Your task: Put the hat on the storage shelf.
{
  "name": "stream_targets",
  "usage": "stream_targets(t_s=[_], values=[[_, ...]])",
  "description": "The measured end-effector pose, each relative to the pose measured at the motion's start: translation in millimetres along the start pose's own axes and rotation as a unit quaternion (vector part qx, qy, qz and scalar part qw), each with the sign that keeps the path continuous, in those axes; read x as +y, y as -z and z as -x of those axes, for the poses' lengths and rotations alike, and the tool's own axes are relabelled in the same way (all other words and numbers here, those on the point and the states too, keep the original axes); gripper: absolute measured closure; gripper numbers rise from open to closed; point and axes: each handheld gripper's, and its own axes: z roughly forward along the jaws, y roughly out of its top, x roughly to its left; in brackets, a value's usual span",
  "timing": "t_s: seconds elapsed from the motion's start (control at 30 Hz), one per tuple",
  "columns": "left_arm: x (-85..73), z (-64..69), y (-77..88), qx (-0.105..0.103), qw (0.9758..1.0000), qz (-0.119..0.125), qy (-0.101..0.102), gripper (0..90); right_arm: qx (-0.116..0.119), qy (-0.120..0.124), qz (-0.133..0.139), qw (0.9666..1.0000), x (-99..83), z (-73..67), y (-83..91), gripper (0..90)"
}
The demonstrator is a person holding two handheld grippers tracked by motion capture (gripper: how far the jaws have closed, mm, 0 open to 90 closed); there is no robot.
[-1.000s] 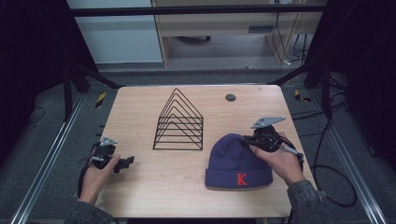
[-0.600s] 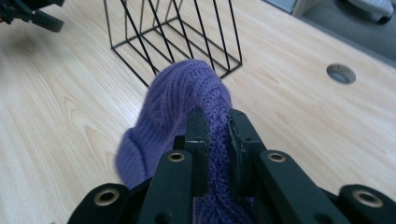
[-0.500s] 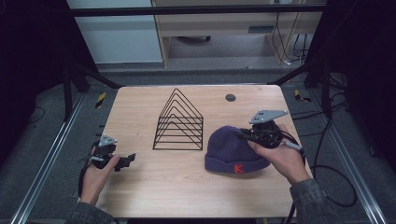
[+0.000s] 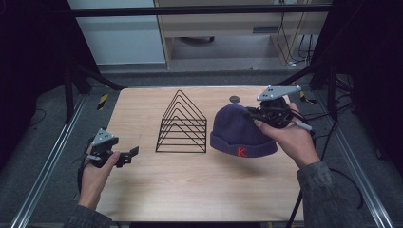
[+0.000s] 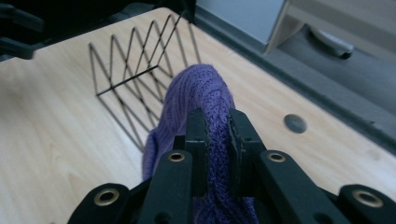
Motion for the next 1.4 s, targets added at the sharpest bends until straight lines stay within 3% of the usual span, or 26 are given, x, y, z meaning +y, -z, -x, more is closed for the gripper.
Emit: stream_targets(t_s=[0.1,0.2,0.23,0.4,0.67,0.83,1.4], values=[[19.1,5.7,4.8,-0.011,0.9998,0.006,-0.015,4.9,-0.008,-0.007,0.010,0.9999,10.9,4.8,2.5,80.4],[43.2,11.3,10.2,-0.034,0.9992,0.018,-0.013,4.9,-0.018,-0.006,0.018,0.9997,23.9,7.6,2.6,80.4],[43.2,11.3,10.2,-0.034,0.9992,0.018,-0.013,5.1,-0.018,-0.006,0.018,0.9997,23.9,7.6,2.6,80.4],[72.1,19.8,12.2,-0.055,0.9981,0.022,-0.012,6.0,-0.027,-0.009,0.033,0.9991,42.1,11.2,3.5,80.3],[109.3,43.6,8.7,-0.072,0.9958,0.015,-0.054,6.2,-0.037,-0.016,0.047,0.9981,66.2,13.6,3.2,80.2],[118.6,49.1,7.6,-0.082,0.9941,0.012,-0.071,10.2,-0.043,-0.013,0.056,0.9974,79.9,10.7,3.2,80.3],[140.7,62.9,4.9,-0.112,0.9907,0.032,-0.071,9.9,-0.036,0.022,0.075,0.9962,127.6,-12.9,-4.5,80.2]])
